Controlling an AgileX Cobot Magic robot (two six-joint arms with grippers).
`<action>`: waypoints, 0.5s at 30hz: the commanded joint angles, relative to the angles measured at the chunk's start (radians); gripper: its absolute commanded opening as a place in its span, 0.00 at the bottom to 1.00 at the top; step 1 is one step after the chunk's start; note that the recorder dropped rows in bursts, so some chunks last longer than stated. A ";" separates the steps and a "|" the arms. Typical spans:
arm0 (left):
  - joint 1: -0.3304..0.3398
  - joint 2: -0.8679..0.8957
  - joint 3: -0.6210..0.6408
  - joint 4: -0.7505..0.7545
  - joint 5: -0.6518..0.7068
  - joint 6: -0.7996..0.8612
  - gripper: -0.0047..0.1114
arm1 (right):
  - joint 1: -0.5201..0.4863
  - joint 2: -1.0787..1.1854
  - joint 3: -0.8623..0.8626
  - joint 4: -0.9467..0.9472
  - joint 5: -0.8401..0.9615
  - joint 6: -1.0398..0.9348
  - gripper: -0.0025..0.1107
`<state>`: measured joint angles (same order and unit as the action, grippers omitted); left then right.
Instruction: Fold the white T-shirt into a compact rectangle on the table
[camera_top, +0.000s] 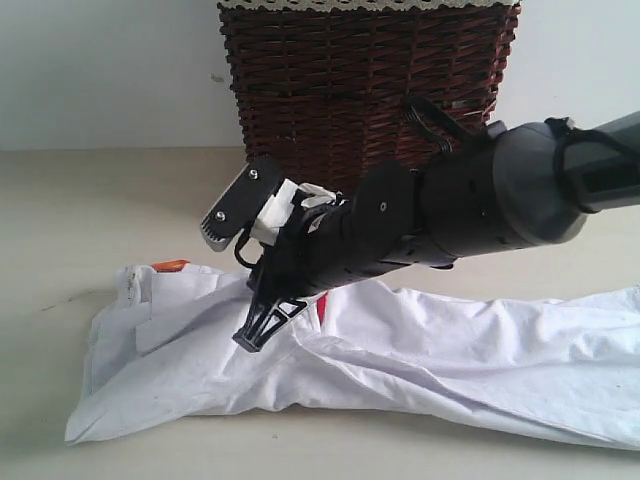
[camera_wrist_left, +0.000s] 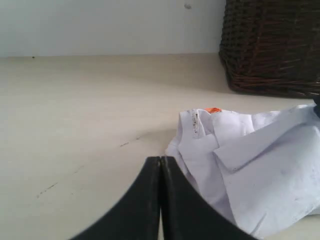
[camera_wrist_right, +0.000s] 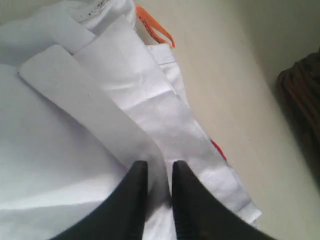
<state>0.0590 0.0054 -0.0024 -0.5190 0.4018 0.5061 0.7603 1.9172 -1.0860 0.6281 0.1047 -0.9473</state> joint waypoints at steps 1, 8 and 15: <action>0.003 -0.005 0.002 0.004 -0.008 -0.005 0.04 | -0.008 0.030 -0.011 -0.007 -0.057 0.008 0.34; 0.003 -0.005 0.002 0.004 -0.008 -0.005 0.04 | -0.008 0.017 -0.013 -0.009 -0.144 0.008 0.45; 0.003 -0.005 0.002 0.004 -0.008 -0.005 0.04 | -0.008 -0.042 -0.036 0.005 -0.089 0.012 0.45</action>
<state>0.0590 0.0054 -0.0024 -0.5190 0.4018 0.5061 0.7603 1.8908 -1.1067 0.6260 -0.0414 -0.9453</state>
